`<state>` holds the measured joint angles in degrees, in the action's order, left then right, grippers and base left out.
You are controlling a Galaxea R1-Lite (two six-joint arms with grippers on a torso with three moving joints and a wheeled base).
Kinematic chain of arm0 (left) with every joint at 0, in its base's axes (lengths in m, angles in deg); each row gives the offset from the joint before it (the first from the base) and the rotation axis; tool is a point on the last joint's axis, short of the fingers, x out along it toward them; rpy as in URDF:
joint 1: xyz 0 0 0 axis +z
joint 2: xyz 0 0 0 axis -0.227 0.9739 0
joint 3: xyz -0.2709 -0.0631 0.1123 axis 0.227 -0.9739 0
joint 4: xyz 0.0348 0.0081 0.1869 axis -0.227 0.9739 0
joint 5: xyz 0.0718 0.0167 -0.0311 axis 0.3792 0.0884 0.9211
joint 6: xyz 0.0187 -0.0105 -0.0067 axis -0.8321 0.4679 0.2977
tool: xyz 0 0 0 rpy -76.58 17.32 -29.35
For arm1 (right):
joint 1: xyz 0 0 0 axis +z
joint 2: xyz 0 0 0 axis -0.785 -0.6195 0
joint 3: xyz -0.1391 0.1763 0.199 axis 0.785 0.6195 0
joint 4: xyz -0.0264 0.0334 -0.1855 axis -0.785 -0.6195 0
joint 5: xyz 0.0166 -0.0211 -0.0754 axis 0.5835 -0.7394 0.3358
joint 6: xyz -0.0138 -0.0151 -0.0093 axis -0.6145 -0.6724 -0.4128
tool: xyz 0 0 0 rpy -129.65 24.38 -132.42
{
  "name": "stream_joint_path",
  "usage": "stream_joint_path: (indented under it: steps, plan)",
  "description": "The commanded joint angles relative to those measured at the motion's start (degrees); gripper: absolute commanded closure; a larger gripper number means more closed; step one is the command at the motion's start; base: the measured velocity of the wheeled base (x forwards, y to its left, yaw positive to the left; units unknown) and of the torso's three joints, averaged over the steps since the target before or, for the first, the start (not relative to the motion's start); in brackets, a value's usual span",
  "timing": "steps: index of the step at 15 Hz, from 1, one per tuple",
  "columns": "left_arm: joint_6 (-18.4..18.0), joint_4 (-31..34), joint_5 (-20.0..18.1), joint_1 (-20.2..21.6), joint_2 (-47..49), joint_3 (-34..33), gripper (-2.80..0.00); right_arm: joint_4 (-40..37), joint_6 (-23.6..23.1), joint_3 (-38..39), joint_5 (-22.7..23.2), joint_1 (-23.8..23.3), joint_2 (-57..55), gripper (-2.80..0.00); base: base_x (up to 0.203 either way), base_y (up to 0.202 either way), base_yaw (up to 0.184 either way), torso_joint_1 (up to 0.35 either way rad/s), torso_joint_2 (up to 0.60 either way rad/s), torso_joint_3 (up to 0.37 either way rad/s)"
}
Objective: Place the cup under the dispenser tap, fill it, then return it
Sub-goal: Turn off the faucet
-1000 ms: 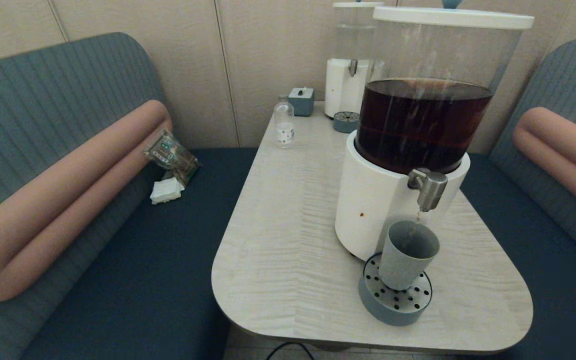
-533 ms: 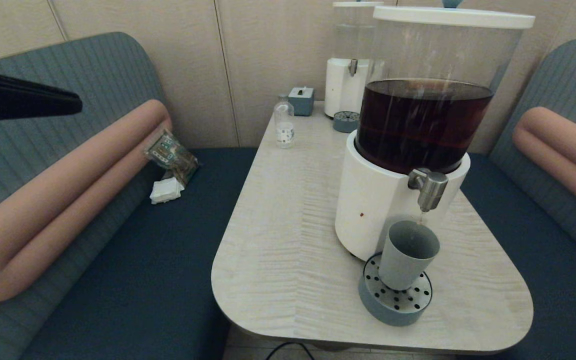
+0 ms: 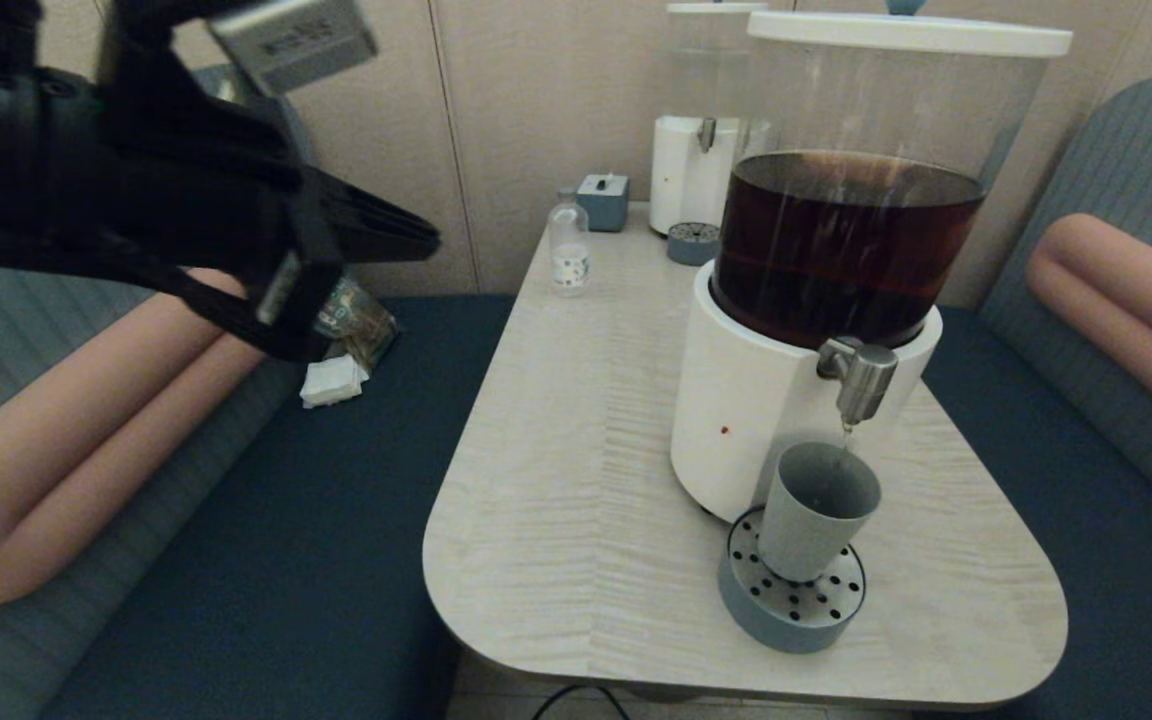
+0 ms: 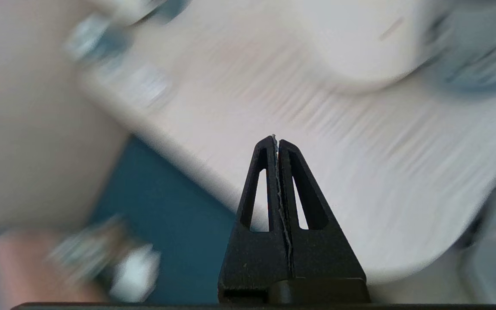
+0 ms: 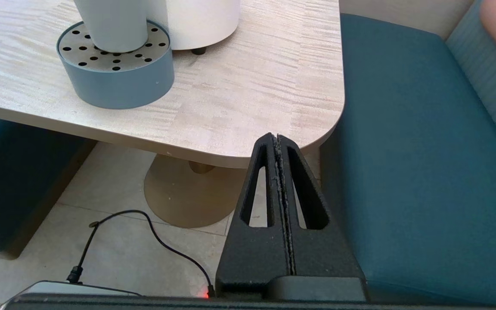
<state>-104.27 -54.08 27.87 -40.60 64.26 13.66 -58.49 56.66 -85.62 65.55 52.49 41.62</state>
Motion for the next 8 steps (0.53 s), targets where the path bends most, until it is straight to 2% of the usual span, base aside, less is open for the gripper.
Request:
stream_joint_path:
  steps: [1, 5, 8]
  plan:
    - [2.42, -1.60, -0.38, -5.20, 6.67, 0.62, 0.00, 0.02, -0.04, 0.00, 0.05, 0.02, 0.10, 0.00, 0.000, 0.000, 0.000, 0.000, 0.00, 0.000]
    - [4.62, -8.75, -1.58, -10.39, 13.89, 3.19, 0.00, -0.05, -0.04, 0.00, 0.05, 0.02, 0.10, 0.00, 0.000, 0.000, 0.000, 0.000, 0.00, 0.000]
    - [4.70, -9.07, -1.52, -12.58, 15.77, 4.01, 0.00, 0.02, -0.04, 0.00, 0.05, 0.02, 0.17, 0.00, 0.000, 0.000, 0.000, 0.000, 0.00, 0.000]
